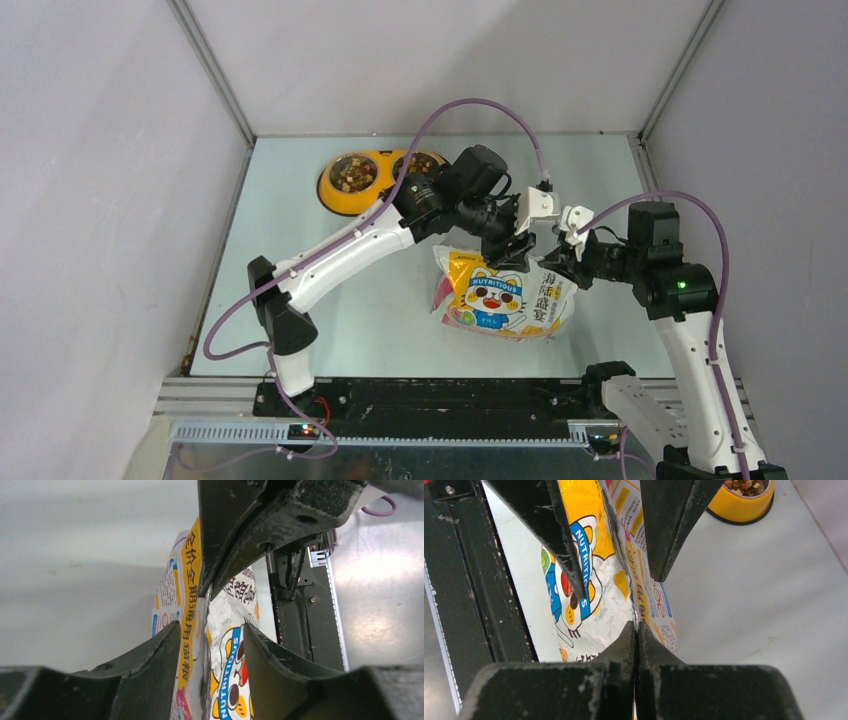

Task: Serve the pet food
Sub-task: Close the pet food bag at the center of the board.

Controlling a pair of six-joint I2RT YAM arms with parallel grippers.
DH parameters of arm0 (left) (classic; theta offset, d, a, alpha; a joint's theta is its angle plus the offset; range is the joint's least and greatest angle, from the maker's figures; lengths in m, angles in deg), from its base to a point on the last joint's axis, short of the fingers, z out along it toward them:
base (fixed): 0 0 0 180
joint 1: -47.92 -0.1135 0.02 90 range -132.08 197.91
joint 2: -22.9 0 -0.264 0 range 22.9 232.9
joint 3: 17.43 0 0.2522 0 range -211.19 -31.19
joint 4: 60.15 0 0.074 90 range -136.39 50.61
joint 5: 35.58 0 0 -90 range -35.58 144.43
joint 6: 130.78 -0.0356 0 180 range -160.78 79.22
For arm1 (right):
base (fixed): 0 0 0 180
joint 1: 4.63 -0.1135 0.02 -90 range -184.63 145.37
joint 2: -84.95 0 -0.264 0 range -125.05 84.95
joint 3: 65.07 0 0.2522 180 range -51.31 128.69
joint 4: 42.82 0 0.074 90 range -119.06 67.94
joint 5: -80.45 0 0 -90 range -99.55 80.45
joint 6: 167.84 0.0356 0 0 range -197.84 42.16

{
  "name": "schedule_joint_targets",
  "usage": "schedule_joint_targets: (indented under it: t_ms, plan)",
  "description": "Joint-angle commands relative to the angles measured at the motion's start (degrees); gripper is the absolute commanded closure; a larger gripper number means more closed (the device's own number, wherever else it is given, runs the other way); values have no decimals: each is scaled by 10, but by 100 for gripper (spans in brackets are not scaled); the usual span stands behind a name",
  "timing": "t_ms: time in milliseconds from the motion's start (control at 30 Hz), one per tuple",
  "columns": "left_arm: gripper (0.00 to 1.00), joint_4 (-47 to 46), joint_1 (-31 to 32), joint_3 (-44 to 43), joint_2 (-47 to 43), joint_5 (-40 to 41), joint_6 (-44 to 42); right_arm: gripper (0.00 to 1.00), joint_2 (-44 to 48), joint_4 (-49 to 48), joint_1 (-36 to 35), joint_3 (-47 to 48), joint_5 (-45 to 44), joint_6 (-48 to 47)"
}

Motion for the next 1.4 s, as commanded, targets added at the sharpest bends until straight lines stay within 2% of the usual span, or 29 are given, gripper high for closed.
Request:
schedule_joint_targets:
  t_ms: [0, 33, 67, 133, 200, 300, 400, 467, 500, 567, 633, 700, 767, 867, 967, 1000, 1067, 1133, 1167, 1200, 1267, 1333, 1367]
  plan:
    - [53, -13, 7, -21, 4, 12, -8, 100, 16, -36, 14, 14, 37, 4]
    - [60, -13, 8, -21, 6, 10, -8, 100, 15, -36, 15, 14, 38, 4]
    - [73, -12, 9, -21, 6, 10, -8, 100, 14, -37, 15, 13, 39, 4]
    - [90, -12, 9, -21, 8, 11, -8, 100, 14, -37, 16, 14, 44, 5]
    - [89, -11, 10, -20, 9, 14, -8, 100, 16, -37, 19, 14, 50, 8]
    - [61, -10, 11, -17, 8, 16, -10, 100, 19, -40, 26, 14, 61, 12]
    - [54, -10, 11, -11, 7, 19, -13, 100, 21, -42, 35, 13, 73, 14]
    - [62, -10, 11, -5, 7, 21, -15, 100, 20, -42, 39, 14, 79, 15]
    - [71, -10, 11, -3, 7, 22, -17, 100, 20, -42, 40, 14, 82, 16]
    - [82, -9, 11, 1, 6, 22, -18, 100, 21, -42, 42, 13, 88, 17]
    - [91, -8, 11, 5, 6, 20, -20, 100, 22, -42, 46, 13, 92, 18]
    - [98, -6, 11, 6, 6, 17, -22, 100, 22, -42, 48, 14, 94, 18]
    - [100, 0, 10, 7, 5, 11, -29, 100, 23, -42, 50, 14, 95, 18]
    - [100, 1, 3, 16, -6, -16, -33, 100, 21, -39, 52, 14, 97, 17]
    - [100, -6, -5, 28, -18, -6, -27, 100, 21, -40, 54, 11, 99, 16]
    - [86, -4, -8, 30, -23, 5, -29, 100, 22, -42, 54, 10, 99, 17]
    - [66, -2, -9, 38, -31, 20, -36, 100, 23, -44, 54, 7, 98, 17]
    - [59, 0, -10, 50, -38, 30, -41, 100, 23, -44, 54, 7, 97, 17]
    - [59, 0, -10, 58, -40, 32, -43, 100, 23, -44, 54, 7, 97, 17]
    - [68, 1, -10, 61, -41, 35, -46, 100, 23, -44, 54, 7, 97, 17]
    - [91, 4, -10, 67, -41, 41, -49, 100, 24, -44, 54, 7, 97, 17]
    - [99, 2, -10, 71, -42, 45, -49, 100, 23, -44, 54, 6, 97, 17]
    - [99, -1, -10, 72, -44, 46, -50, 100, 23, -44, 54, 7, 97, 17]
